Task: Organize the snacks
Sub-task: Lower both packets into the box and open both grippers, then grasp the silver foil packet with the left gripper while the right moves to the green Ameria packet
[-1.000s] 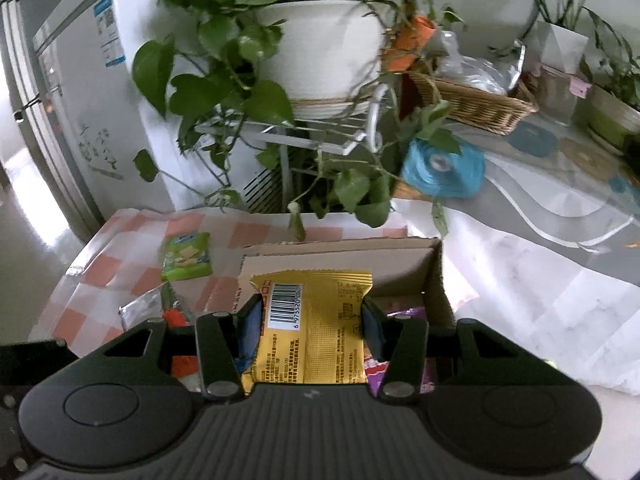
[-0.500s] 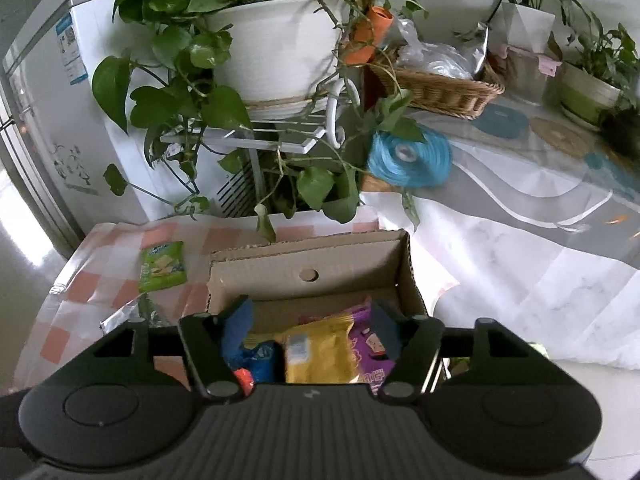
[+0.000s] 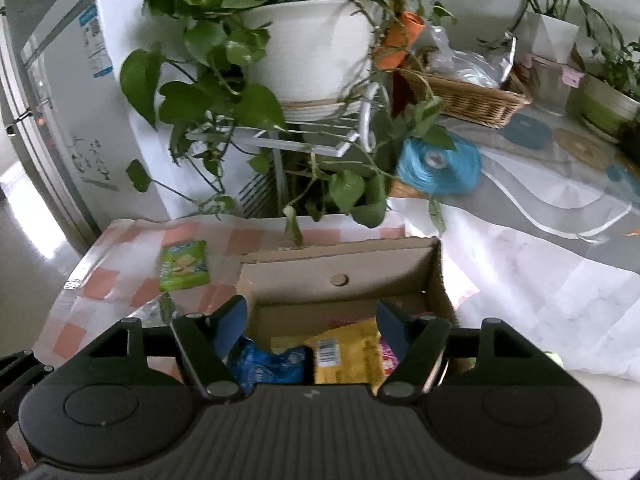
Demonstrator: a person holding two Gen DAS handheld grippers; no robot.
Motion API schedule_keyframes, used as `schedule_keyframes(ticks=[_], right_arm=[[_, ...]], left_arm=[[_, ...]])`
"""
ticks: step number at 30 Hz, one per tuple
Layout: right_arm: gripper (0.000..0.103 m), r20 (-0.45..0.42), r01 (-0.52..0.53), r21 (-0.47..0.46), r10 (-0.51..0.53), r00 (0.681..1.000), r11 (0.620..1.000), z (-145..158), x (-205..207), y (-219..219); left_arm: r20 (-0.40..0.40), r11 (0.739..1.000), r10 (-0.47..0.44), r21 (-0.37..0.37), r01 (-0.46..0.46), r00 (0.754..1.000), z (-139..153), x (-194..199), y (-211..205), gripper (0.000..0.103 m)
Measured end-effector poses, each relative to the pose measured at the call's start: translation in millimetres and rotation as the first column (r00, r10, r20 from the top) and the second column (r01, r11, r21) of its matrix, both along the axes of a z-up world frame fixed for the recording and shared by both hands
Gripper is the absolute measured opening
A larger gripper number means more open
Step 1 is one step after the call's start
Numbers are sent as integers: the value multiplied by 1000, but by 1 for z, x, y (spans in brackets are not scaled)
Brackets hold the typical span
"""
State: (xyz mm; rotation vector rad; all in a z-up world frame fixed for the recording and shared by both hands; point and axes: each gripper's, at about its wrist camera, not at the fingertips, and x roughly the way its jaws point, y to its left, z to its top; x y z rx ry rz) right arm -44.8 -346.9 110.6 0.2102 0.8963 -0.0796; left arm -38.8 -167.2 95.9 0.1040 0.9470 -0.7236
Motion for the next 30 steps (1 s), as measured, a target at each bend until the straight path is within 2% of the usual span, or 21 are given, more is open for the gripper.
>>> schedule_keyframes(ticks=[5,11,14,17,20,22,25,30], right_arm=[[77,4,-32,16,32,999,999,-1,6,11],[77,8,-79,32,78,997,996,-1,12,26],[77,10,-101,43,100,995,994,-1,15,33],[77,8,-118,45,117,993,992,-1,18,41],[78,5,-129,44,129,992,991,-2,22,46],[78,4,-132,49,132,991,990,-3,24,49],[78,2,-131,61,131,991,990,-3,29,54],[78,0,-140,86,141,990,986,-5,37,64]], left_arm=[[-10,998,53,27,-53,999,-2,9,24,89],[17,993,91,74,-92,996,-4,21,46,89],[54,986,95,135,-101,994,-6,30,52,89],[101,973,46,222,-68,994,-6,42,55,89],[163,944,-47,330,-9,985,0,57,56,89],[154,926,-115,373,50,981,4,67,56,89],[152,911,-178,398,104,972,4,76,56,89],[108,929,-188,343,141,976,-18,84,57,89]])
